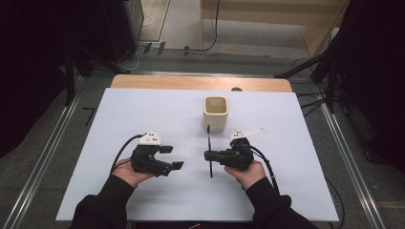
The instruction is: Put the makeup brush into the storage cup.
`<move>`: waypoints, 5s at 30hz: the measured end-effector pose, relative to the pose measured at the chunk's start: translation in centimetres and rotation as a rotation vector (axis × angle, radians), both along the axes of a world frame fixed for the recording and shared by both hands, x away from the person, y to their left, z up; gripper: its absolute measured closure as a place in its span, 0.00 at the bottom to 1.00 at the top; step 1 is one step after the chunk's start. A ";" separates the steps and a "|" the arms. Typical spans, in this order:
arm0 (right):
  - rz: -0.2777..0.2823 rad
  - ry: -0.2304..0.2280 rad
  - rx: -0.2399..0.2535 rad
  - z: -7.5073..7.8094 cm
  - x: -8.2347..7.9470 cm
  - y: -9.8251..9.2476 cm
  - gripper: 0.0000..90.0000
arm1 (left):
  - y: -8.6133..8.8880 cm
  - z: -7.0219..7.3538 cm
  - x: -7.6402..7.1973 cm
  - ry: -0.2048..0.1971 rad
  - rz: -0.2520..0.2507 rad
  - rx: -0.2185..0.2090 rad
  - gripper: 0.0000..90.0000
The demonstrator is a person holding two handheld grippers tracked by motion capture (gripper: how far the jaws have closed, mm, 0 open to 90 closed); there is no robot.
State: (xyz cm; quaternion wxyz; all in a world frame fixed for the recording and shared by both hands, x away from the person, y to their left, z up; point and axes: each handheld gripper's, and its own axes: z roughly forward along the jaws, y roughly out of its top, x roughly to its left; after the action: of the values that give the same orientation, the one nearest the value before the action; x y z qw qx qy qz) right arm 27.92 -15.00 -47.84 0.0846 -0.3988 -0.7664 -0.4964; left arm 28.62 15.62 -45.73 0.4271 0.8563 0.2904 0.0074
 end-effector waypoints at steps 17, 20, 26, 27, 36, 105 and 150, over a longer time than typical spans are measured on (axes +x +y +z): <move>-0.027 -0.023 -0.024 0.1 0.3 -0.1 0.95 | 2.6 -0.3 -0.5 -0.041 0.030 0.010 0.29; -0.036 -0.027 -0.033 0.3 0.4 -0.3 0.95 | 3.0 -0.2 -0.6 -0.043 0.035 0.000 0.29; -0.067 -0.035 -0.026 0.8 0.8 -1.1 0.95 | 3.8 -0.3 -0.6 -0.058 0.041 0.016 0.29; -0.073 -0.036 -0.024 0.9 0.9 -1.1 0.95 | 4.0 -0.3 -0.6 -0.058 0.043 0.021 0.29; -0.090 -0.067 -0.031 2.0 1.6 -1.3 0.95 | 4.8 -0.6 -0.6 -0.055 0.060 0.015 0.29; -0.250 -0.169 -0.021 10.3 9.8 -2.8 0.96 | 4.9 -1.2 0.2 -0.024 0.053 0.055 0.29; -0.384 -0.313 -0.143 8.5 13.5 -1.0 0.95 | 5.0 -1.1 0.2 -0.023 0.038 0.057 0.29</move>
State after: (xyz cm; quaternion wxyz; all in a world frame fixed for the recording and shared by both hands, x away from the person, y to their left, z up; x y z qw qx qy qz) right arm 41.45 -16.01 -39.31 -0.1594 -0.4604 -0.7135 -0.5036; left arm 28.83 20.58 -46.85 0.4056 0.8623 0.3014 0.0335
